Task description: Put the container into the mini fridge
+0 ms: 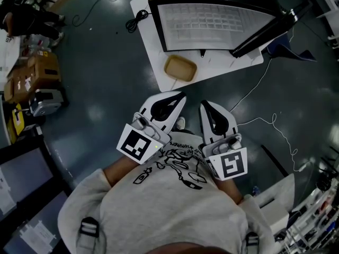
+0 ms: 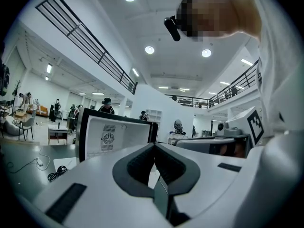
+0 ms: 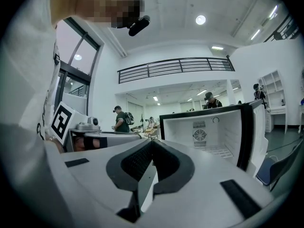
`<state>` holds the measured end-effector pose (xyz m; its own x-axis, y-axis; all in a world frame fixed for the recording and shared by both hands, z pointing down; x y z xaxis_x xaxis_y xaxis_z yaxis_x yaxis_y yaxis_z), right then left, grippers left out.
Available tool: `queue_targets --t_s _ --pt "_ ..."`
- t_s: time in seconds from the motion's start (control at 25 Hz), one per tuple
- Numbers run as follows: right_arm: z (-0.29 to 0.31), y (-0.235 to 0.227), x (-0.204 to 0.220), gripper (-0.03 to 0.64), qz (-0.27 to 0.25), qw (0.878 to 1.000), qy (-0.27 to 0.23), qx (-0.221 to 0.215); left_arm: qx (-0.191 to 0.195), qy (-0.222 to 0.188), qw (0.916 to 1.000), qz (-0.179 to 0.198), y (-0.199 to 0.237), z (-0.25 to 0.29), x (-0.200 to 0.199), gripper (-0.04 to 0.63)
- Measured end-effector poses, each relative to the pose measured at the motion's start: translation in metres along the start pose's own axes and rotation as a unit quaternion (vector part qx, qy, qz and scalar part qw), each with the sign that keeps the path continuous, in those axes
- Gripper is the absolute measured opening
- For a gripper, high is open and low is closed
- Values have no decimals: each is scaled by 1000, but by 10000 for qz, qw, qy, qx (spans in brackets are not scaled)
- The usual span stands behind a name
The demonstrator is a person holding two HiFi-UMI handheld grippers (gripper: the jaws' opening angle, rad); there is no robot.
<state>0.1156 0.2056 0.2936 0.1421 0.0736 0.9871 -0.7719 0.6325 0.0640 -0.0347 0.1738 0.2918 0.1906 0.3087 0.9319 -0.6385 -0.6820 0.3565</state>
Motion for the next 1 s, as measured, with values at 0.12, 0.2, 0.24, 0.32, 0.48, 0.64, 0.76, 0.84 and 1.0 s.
queue_targets --t_s 0.12,0.2,0.24,0.32,0.48,0.64,0.76,0.84,1.0 --pt "19 -9 -2 28 -30 10000 25 6 10 -21 10000 0 18 9 -7 14" --pt "33 -14 -4 28 -51 10000 68 13 29 -40 10000 8 30 15 -12 14" --pt "40 -16 -6 28 -60 10000 61 9 40 -47 10000 10 37 18 -15 14" --pt "54 -21 -9 28 -90 9999 46 19 62 -54 10000 11 49 24 -20 14" --pt "78 -28 -13 28 -136 9998 104 37 101 -93 9999 -9 72 34 -31 14" --pt "103 -36 -20 28 -187 9997 80 152 157 -103 9998 -8 95 42 -41 14" --pt "118 -36 -20 28 -207 9996 143 106 202 -120 9997 -19 111 46 -47 14" --pt "128 -37 -22 28 -216 9996 172 114 224 -130 9997 -32 120 48 -51 14" --pt "146 -40 -23 28 -175 9995 195 166 253 -113 9996 -66 138 52 -55 14"
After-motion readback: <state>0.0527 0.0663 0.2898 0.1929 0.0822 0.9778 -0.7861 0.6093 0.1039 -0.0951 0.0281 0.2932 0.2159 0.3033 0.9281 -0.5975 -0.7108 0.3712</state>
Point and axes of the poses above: the fingertips, and each gripper's own axes: z forward along the fingers, y to its left, x out of its underside, the point moved 8 cm from there along -z, backward along the fingers, and after that the axes turned 11 degrees about -z, right-handed, at the moved point
